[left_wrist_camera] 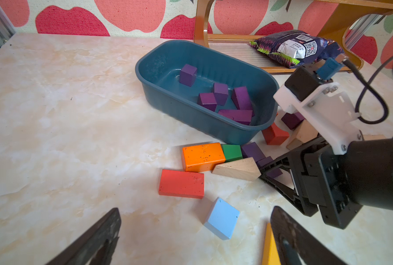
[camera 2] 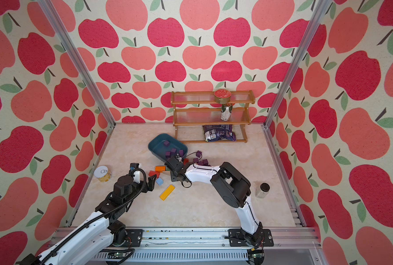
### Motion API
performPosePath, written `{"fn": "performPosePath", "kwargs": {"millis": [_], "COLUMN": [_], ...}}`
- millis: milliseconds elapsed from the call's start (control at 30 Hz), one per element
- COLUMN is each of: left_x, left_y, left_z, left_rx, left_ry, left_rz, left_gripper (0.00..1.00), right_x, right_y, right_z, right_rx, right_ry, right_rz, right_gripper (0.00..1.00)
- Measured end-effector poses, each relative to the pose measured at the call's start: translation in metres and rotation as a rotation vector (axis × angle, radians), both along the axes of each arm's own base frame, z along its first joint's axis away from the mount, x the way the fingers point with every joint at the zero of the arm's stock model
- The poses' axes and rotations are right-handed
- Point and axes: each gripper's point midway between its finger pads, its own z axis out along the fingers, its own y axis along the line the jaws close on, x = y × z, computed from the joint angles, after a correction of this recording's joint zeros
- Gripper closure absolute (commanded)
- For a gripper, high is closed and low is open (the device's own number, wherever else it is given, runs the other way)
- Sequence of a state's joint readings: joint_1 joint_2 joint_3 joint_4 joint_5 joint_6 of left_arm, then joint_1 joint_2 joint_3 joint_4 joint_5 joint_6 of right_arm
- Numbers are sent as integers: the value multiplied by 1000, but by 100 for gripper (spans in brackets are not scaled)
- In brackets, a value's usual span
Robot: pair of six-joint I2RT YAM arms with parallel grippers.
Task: Pick purple bricks into the storage bin
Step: Pick up the building block from the center of the board.
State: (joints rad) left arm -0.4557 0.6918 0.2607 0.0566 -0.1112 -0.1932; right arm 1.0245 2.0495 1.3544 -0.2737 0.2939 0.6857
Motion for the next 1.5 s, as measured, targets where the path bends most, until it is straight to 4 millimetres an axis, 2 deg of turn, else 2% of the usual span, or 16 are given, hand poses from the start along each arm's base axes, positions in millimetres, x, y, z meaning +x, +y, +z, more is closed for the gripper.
{"fn": "performPosePath", "kwargs": {"millis": [200,300,433,533,1000,1100,1333,1500], "left_x": [0,0,0,0,0,0,0,0], "left_y": [0,0,1,1,1,1,1,1], "left_z": [0,0,0,0,0,0,0,0], "left_rx": [0,0,0,0,0,0,0,0], "left_ry": [0,0,0,0,0,0,0,0], "left_rz": [0,0,2,2,4,5,5,5], "left_gripper": [1,1,1,1,1,1,1,1], "right_x": [2,2,2,2,-2,-7,-13,-6], "right_y": [7,7,8,8,2,1,12,20], "right_z": [0,0,1,1,3,11,53,81], "right_rx": [14,20,21,20,-3,-6,47,69], "right_ry": [8,13,16,16,21,15,-42,-91], "right_rz": [6,3,6,6,6,12,47,68], "right_gripper": [63,76,78,87,87,87,86,85]}}
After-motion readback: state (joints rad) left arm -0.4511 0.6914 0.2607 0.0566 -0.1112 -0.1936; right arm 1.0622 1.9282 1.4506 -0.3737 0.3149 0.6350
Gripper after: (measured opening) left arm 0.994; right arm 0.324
